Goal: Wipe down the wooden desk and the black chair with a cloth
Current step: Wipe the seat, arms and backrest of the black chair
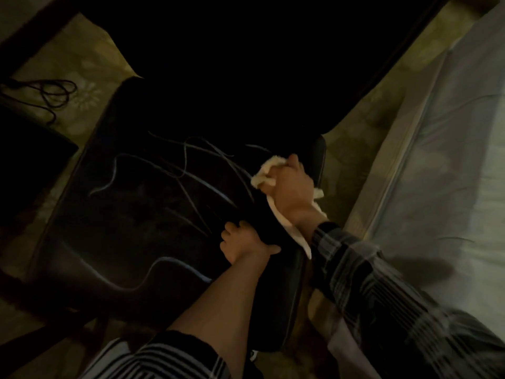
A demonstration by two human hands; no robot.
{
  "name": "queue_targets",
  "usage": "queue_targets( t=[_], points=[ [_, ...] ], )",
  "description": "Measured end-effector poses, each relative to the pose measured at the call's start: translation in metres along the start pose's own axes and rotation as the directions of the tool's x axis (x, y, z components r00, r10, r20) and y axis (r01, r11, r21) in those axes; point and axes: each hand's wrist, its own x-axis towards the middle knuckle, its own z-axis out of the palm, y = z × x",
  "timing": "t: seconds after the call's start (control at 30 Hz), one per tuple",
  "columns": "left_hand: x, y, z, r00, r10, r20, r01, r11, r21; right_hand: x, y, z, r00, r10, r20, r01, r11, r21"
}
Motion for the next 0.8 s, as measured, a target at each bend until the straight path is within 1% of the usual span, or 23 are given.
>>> queue_targets(
  t=[0.13, 0.2, 0.27, 0.33, 0.43, 0.47, 0.5, 0.53, 0.6, 0.63, 0.67, 0.7, 0.73, 0.77, 0.8],
  points=[
    [0.004, 0.001, 0.005, 0.999, 0.042, -0.012, -0.042, 0.999, -0.023, 0.057, -0.01, -0.011, 0.994, 0.043, -0.099, -0.041, 0.999, 0.023],
    [0.003, 0.0, 0.002, 0.997, 0.074, 0.008, -0.074, 0.997, -0.024, 0.058, -0.015, -0.009, 0.989, 0.069, -0.132, -0.062, 0.997, 0.053],
    [0.0, -0.005, -0.004, 0.99, 0.139, 0.039, -0.136, 0.989, -0.061, 0.035, -0.017, -0.002, 0.99, 0.073, -0.121, -0.06, 0.992, 0.113],
    [-0.004, -0.013, -0.011, 0.971, 0.229, 0.073, -0.221, 0.97, -0.098, -0.006, -0.018, 0.009, 0.995, 0.085, -0.057, -0.077, 0.988, 0.132],
    [-0.016, -0.027, -0.02, 0.914, 0.385, 0.126, -0.375, 0.922, -0.1, -0.068, -0.02, 0.027, 0.987, 0.159, 0.022, -0.161, 0.977, 0.143],
    [-0.021, -0.035, -0.022, 0.899, 0.426, 0.097, -0.411, 0.9, -0.142, -0.081, -0.021, 0.029, 0.982, 0.186, 0.032, -0.189, 0.971, 0.148],
    [-0.027, -0.045, -0.024, 0.898, 0.438, 0.03, -0.422, 0.88, -0.216, -0.088, -0.021, 0.029, 0.979, 0.2, 0.031, -0.203, 0.968, 0.145],
    [-0.033, -0.056, -0.027, 0.907, 0.416, -0.071, -0.416, 0.855, -0.31, -0.089, -0.021, 0.027, 0.98, 0.196, 0.029, -0.198, 0.97, 0.141],
    [-0.04, -0.083, -0.04, 0.915, 0.291, -0.279, -0.396, 0.783, -0.48, -0.081, -0.021, 0.02, 0.983, 0.175, 0.051, -0.18, 0.976, 0.12],
    [-0.04, -0.098, -0.048, 0.898, 0.233, -0.373, -0.405, 0.767, -0.498, -0.076, -0.022, 0.017, 0.982, 0.178, 0.062, -0.184, 0.976, 0.115],
    [-0.039, -0.114, -0.055, 0.862, 0.192, -0.468, -0.426, 0.776, -0.466, -0.073, -0.023, 0.016, 0.981, 0.185, 0.063, -0.191, 0.975, 0.113],
    [-0.035, -0.13, -0.062, 0.82, 0.161, -0.549, -0.43, 0.806, -0.407, -0.07, -0.024, 0.016, 0.98, 0.195, 0.049, -0.199, 0.974, 0.104],
    [-0.032, -0.145, -0.068, 0.786, 0.124, -0.606, -0.402, 0.847, -0.348, -0.071, -0.026, 0.018, 0.978, 0.207, 0.027, -0.209, 0.974, 0.09],
    [-0.028, -0.161, -0.073, 0.77, 0.068, -0.634, -0.339, 0.886, -0.317, -0.074, -0.031, 0.019, 0.974, 0.225, 0.005, -0.225, 0.971, 0.087],
    [-0.026, -0.175, -0.077, 0.774, -0.003, -0.633, -0.258, 0.912, -0.32, -0.081, -0.036, 0.022, 0.969, 0.248, -0.011, -0.246, 0.965, 0.093]
  ],
)
